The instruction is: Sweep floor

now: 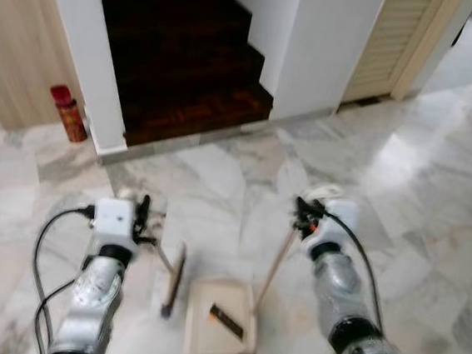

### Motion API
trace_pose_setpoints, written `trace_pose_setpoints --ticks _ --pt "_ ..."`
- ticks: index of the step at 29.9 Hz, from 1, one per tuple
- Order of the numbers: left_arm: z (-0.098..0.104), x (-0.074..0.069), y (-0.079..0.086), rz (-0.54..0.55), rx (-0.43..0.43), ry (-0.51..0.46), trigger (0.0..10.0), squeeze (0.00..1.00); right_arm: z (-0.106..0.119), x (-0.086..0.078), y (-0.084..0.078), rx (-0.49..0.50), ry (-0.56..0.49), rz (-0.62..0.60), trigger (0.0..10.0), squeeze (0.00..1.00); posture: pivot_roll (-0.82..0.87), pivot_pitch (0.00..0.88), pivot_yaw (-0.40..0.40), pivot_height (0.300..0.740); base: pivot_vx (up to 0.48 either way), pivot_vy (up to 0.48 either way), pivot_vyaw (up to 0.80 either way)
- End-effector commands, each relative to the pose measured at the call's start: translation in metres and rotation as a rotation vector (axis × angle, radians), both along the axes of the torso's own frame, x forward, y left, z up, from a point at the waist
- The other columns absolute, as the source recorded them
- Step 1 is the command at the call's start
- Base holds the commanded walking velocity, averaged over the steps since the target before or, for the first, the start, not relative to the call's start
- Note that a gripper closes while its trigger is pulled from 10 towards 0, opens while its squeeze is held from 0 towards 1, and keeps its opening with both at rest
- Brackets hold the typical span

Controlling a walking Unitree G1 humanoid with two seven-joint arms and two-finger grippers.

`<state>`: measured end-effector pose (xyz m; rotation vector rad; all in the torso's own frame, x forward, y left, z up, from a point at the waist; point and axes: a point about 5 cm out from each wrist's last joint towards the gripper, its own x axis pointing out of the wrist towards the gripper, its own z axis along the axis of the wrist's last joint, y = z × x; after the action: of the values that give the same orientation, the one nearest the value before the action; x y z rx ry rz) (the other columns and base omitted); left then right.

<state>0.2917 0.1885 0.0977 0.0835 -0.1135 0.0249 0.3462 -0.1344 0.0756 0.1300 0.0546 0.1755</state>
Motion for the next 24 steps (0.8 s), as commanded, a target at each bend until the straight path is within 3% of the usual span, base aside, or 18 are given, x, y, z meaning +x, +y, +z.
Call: trace_pose_setpoints --ticks 1,24 --pt "0.0107 0.0032 -0.0042 -0.013 0.002 -0.048 10.0 0.0 0.0077 0.0033 -0.0086 0.023 -0.036 -0.032 10.0 0.0 -0.02 0.015 -0.008 0.74 0.0 0.412 0.0" --pt "0.0094 0.0027 -0.0051 -0.016 0.001 -0.042 10.0 0.0 0.0059 0.0023 -0.0088 0.012 -0.029 -0.026 10.0 0.0 -0.02 0.008 -0.008 0.74 0.0 0.408 0.0"
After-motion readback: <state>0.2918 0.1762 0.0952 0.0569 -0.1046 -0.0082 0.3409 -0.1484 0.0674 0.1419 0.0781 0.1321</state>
